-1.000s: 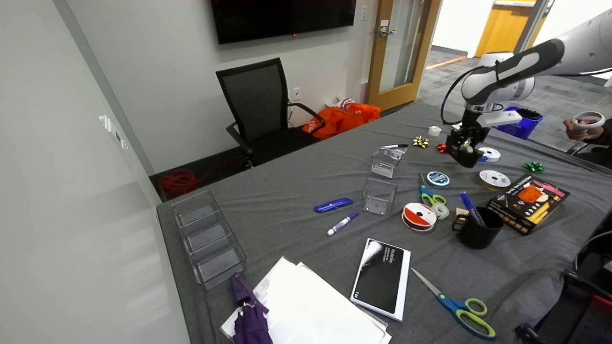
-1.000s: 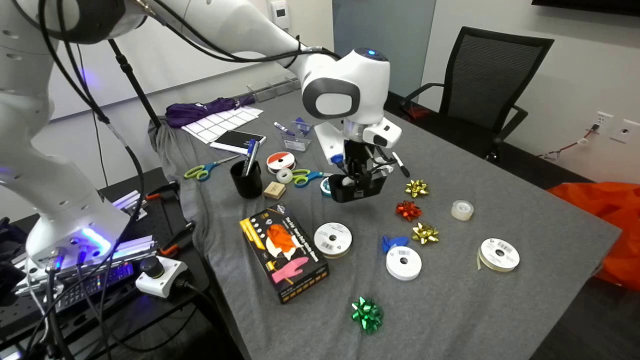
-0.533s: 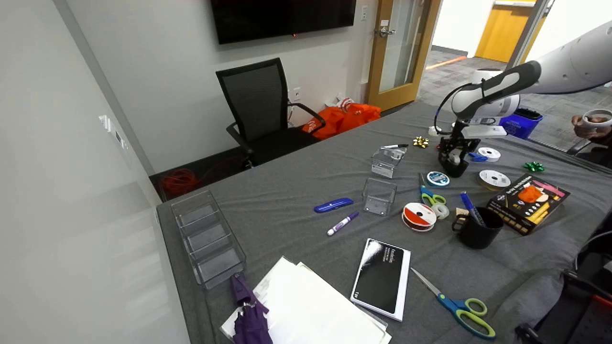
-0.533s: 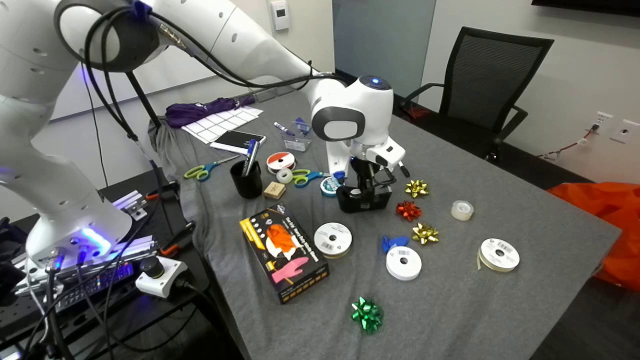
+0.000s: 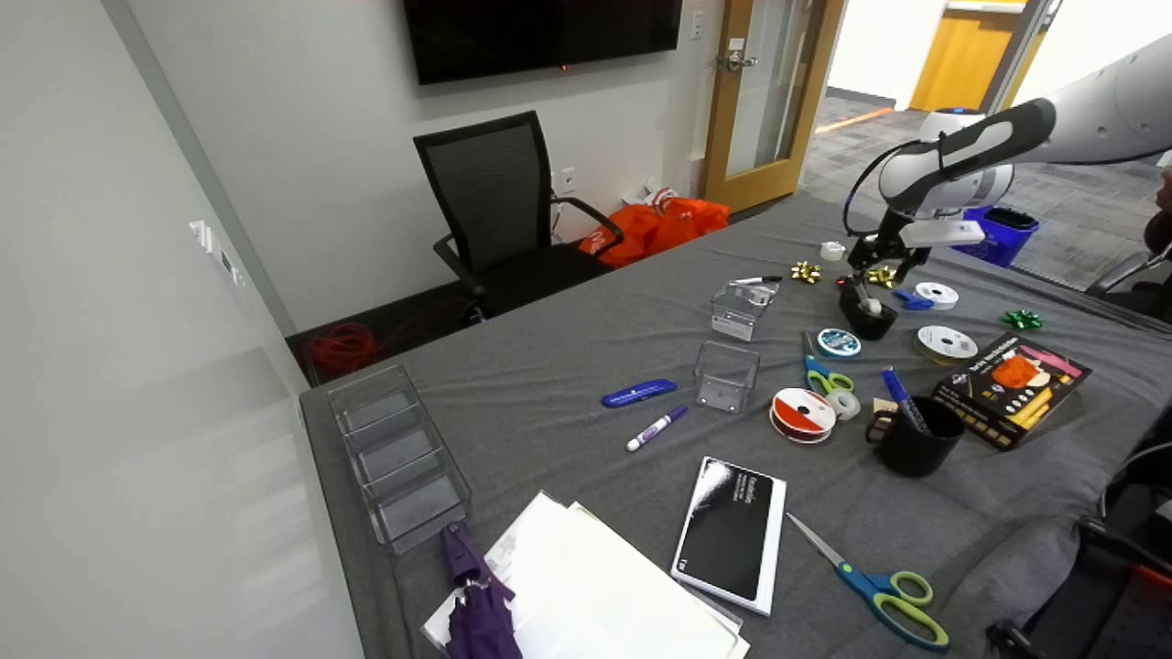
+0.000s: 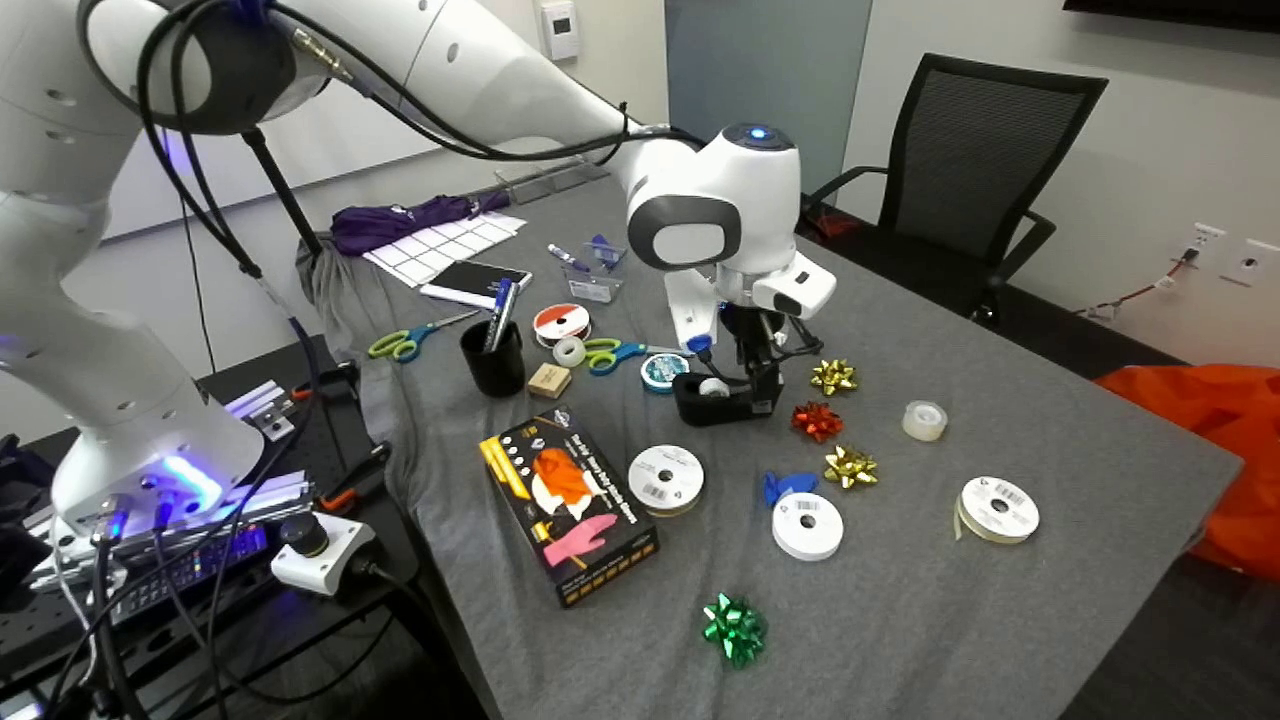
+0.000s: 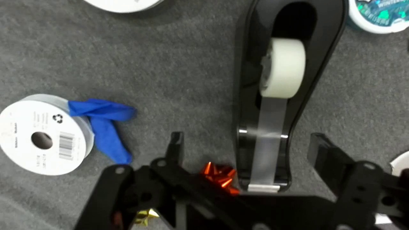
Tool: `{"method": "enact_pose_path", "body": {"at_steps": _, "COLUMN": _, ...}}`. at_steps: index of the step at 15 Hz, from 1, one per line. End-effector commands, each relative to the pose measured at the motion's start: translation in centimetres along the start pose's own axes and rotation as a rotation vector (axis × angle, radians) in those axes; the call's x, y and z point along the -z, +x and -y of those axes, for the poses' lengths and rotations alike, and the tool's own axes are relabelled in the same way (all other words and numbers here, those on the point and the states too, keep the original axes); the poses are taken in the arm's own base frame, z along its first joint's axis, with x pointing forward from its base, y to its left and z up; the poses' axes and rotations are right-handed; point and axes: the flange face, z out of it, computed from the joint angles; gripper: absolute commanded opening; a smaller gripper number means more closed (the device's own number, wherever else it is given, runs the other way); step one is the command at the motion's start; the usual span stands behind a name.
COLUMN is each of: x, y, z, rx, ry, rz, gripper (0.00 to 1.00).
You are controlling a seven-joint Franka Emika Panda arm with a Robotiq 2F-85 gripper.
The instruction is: Move the black object to the left
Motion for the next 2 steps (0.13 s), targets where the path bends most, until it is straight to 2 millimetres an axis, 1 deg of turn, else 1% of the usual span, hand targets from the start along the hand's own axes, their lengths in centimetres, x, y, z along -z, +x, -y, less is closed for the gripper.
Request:
{"method": "enact_pose_path", "body": {"at_steps": 1, "x": 4.31, "y": -0.83, "z": -3.00, "rx": 0.088, "ry": 0.016, "rz": -0.006, "gripper": 1.00}}
{"method": "enact_pose_path", "body": {"at_steps": 2, "x": 5.26, "y": -0.85, "z": -3.80, "rx": 0.111, "ry": 0.023, "rz": -0.012, "gripper": 1.00}}
